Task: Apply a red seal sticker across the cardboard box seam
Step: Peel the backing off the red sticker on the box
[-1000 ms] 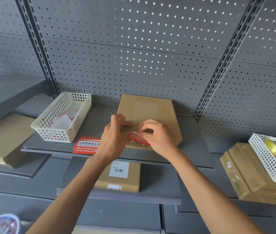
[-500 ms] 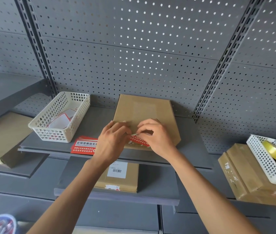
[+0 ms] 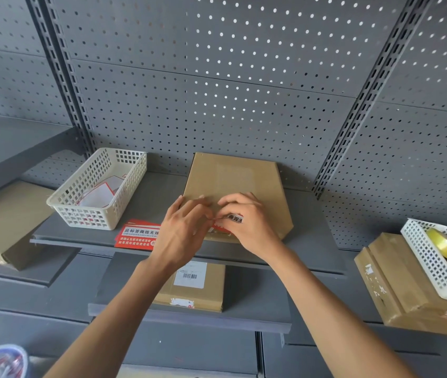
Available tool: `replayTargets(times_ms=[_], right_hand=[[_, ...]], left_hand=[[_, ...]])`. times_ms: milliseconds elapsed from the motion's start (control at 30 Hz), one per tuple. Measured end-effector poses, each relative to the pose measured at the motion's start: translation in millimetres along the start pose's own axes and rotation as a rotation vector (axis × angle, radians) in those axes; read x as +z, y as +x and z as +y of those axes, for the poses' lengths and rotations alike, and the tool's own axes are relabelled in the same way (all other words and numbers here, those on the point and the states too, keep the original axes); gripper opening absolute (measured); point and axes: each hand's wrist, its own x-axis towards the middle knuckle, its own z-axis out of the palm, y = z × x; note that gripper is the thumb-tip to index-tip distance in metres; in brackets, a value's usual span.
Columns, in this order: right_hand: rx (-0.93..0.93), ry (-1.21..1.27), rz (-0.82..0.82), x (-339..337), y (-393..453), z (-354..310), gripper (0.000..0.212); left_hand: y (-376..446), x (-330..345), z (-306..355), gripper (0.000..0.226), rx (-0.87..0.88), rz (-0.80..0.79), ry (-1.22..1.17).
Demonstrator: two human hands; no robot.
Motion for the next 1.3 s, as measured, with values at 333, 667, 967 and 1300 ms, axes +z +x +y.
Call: replayTargets(times_ms=[333, 667, 967, 1300], right_hand=[[0.03, 0.079, -0.026, -4, 2, 1, 0.006], [0.095, 0.122, -0.035, -16, -1, 6, 0.048], [0.119, 0.069, -0.079, -21, 1, 5, 0.006], [0.134, 0.099, -0.09, -26, 0, -2, 0.013]], left_hand=[[-4, -3, -3, 0.01, -0.002, -0.095, 0.024], [-2, -4, 2, 0.016, -0.036, -0.086, -0.011], [-3, -5, 0, 0.015, -0.056, -0.107, -0.023], [13, -3, 20, 0.022, -0.113, -0.114, 0.123]])
